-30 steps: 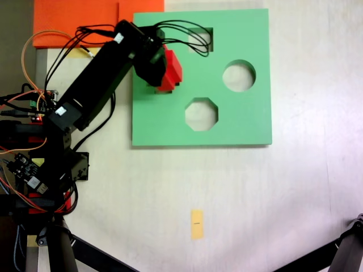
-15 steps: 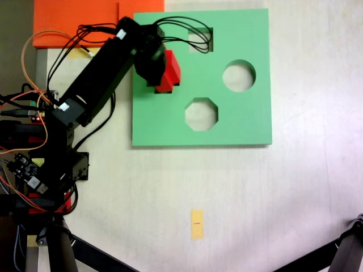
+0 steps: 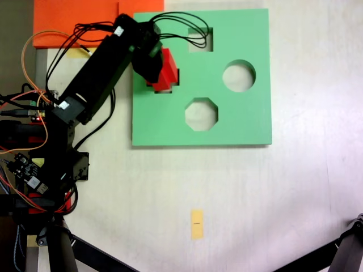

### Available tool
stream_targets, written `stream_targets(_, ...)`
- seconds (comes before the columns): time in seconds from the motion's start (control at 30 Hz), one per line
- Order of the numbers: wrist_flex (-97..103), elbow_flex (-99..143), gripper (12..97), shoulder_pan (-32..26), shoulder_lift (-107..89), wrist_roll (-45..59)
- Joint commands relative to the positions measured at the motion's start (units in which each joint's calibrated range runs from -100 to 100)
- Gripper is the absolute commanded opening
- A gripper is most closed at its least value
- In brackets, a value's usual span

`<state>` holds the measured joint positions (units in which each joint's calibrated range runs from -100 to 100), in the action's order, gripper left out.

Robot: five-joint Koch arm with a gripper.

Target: Put the cross columnar block into the corresponding hole

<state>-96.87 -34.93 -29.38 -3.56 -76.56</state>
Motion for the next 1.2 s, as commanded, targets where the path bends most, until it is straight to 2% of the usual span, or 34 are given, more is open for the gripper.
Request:
stream_targets(0.0,-3.1,-2.3,39.6,-0.4,-3.7,-0.4)
stream_targets(0.57,-3.1,-2.2,40.4,0.4,4.7,3.8)
stream_targets(0.73,-3.1,-2.2,43.6,0.4,7.7,3.8)
stream_targets(0.8,-3.1,-2.2,53.2,0.4,8.6,3.8)
stream_targets(0.9,-3.1,-2.2,57.6,0.4,9.0,3.8)
stream_targets(1.03,-3.1,-2.1,69.3,0.6,6.9,3.8)
stream_targets(1.17,-3.1,-2.2,86.8,0.6,5.9,3.8)
